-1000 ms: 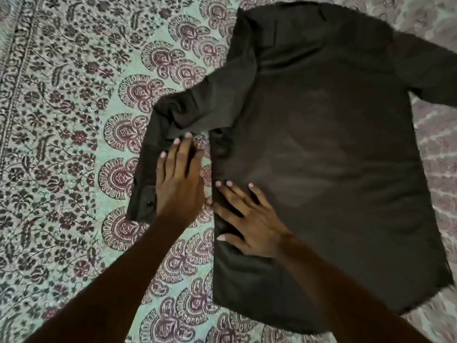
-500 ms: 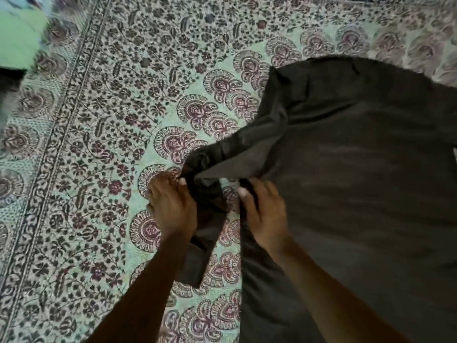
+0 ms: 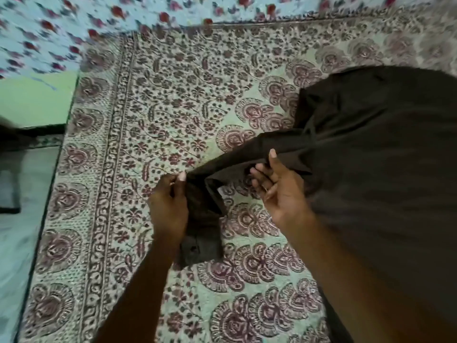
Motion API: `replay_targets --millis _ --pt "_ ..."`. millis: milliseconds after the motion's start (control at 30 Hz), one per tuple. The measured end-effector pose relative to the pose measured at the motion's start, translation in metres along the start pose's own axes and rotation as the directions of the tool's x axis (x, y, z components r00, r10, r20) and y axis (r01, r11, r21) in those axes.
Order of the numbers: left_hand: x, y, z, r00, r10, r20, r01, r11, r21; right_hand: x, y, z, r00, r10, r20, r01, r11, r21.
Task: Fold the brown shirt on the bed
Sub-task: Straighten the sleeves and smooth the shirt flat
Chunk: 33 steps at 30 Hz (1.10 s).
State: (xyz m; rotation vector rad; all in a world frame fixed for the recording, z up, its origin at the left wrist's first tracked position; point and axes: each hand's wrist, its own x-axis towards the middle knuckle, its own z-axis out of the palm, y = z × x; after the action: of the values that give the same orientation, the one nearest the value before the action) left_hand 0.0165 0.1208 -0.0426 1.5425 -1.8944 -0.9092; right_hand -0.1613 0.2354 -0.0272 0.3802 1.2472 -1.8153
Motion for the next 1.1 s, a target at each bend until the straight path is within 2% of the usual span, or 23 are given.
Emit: replay_targets --millis 100,200,300,367,467,533,667,733,833,933,1033,1067,1100 --pt "0.039 -0.011 -0.051 0.990 0.084 0.114 -0.101 0.983 0.154 -0.008 0.018 0.038 0.997 0.050 -0.062 -0.053 0.998 -0.043" --pt "0.075 -0.024 -0.095 0.978 0.109 0.179 -0.154 0.954 0.258 -0.013 0.044 0.072 0.983 0.122 -0.136 -0.133 0.988 -0.075" --pt "0.105 -0.038 -0.119 0.963 0.038 0.268 -0.098 0.971 0.216 -0.015 0.068 0.094 0.968 0.199 -0.153 -0.204 0.979 -0.019" --pt "0.126 -0.052 -0.127 0.928 -0.045 0.369 -0.035 0.978 0.205 -0.010 0.082 0.106 0.967 0.224 -0.122 -0.229 0.973 -0.033" --pt "0.157 -0.079 -0.131 0.851 -0.138 0.507 -0.052 0.938 0.342 -0.001 0.102 0.121 0.959 0.256 -0.120 -0.270 0.955 -0.126" --pt "0.170 -0.091 -0.134 0.833 -0.133 0.537 -0.133 0.894 0.428 0.003 0.116 0.128 0.952 0.284 -0.111 -0.301 0.935 -0.187" --pt "0.180 -0.095 -0.139 0.873 0.020 0.487 -0.224 0.903 0.365 0.005 0.138 0.141 0.940 0.330 -0.086 -0.341 0.920 -0.193" --pt "0.186 -0.090 -0.138 0.837 0.067 0.544 -0.303 0.883 0.358 0.005 0.148 0.144 0.937 0.341 -0.077 -0.349 0.923 -0.161" --pt "0.202 -0.087 -0.142 0.745 -0.025 0.667 -0.315 0.868 0.385 0.003 0.162 0.149 0.922 0.380 -0.080 -0.388 0.899 -0.205" --pt "0.212 -0.090 -0.148 0.699 -0.061 0.712 -0.429 0.761 0.487 -0.001 0.170 0.153 0.928 0.354 -0.116 -0.372 0.891 -0.259" --pt "0.206 -0.100 -0.149 0.724 -0.100 0.683 -0.488 0.624 0.610 -0.018 0.168 0.151 0.916 0.369 -0.158 -0.400 0.813 -0.423" --pt "0.201 -0.104 -0.149 0.745 -0.093 0.660 -0.487 0.600 0.635 -0.028 0.166 0.149 0.930 0.315 -0.191 -0.368 0.787 -0.495" --pt "0.195 -0.108 -0.149 0.768 -0.072 0.637 -0.477 0.600 0.643 -0.035 0.164 0.143 0.960 0.159 -0.229 -0.267 0.760 -0.592"
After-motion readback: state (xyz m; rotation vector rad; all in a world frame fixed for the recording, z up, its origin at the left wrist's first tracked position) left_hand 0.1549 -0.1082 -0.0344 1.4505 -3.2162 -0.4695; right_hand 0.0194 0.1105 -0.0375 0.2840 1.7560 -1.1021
